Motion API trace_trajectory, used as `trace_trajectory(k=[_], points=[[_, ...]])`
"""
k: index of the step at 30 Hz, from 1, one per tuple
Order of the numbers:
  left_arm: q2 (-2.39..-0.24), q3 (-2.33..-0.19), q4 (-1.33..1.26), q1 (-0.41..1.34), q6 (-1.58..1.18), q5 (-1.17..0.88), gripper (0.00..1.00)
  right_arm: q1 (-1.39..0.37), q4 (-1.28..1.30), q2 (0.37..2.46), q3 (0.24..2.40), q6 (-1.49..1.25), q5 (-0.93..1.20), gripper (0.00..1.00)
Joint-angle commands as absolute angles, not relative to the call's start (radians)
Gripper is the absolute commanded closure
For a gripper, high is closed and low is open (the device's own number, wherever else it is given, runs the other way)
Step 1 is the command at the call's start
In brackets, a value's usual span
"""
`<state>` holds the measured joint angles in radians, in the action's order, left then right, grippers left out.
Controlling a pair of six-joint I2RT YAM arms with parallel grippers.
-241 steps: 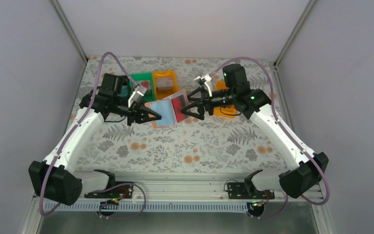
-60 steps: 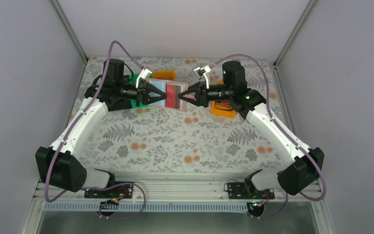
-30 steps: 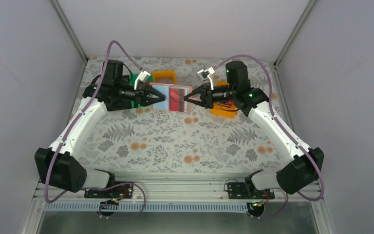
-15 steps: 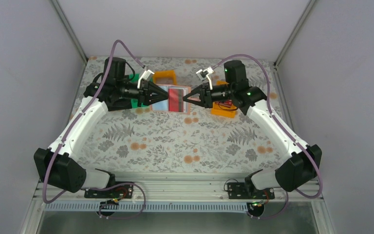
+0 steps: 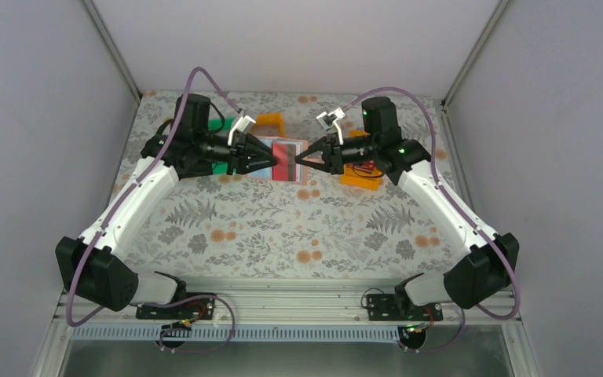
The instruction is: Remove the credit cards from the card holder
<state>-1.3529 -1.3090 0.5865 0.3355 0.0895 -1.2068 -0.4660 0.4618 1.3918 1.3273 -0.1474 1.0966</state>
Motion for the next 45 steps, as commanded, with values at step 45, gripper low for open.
trace_trajectory(k=[45], points=[[-1.325, -1.304, 0.623, 0.296, 0.151, -1.394, 0.98, -0.491, 0.455, 1.348, 1.333, -0.114, 1.117, 0.71]])
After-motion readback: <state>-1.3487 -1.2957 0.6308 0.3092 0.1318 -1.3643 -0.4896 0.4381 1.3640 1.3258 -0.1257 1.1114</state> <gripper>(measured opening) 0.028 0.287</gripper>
